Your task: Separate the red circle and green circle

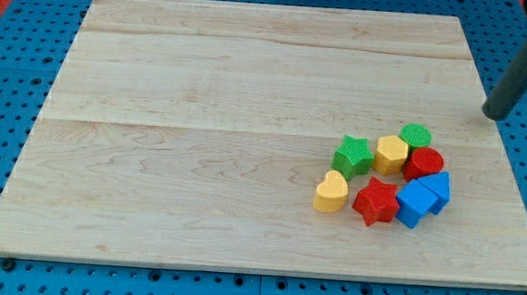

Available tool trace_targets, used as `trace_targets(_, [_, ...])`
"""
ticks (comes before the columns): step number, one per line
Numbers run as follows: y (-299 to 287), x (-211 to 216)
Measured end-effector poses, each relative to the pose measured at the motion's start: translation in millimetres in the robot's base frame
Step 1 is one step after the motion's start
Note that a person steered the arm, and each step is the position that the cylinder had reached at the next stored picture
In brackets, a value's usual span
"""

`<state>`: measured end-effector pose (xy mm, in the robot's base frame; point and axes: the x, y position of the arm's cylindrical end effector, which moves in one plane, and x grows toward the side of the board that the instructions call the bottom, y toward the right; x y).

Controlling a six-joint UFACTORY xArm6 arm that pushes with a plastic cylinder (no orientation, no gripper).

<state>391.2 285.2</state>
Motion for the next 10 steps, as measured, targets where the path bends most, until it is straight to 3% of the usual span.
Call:
trace_targets(2, [-85,19])
trace_targets(3, [-134,54])
trace_targets(4, [-118,47])
trace_targets(5, [-61,26])
trace_targets(7, [-87,97])
trace_targets(8, [-87,104])
trace_targets(10, [-143,119])
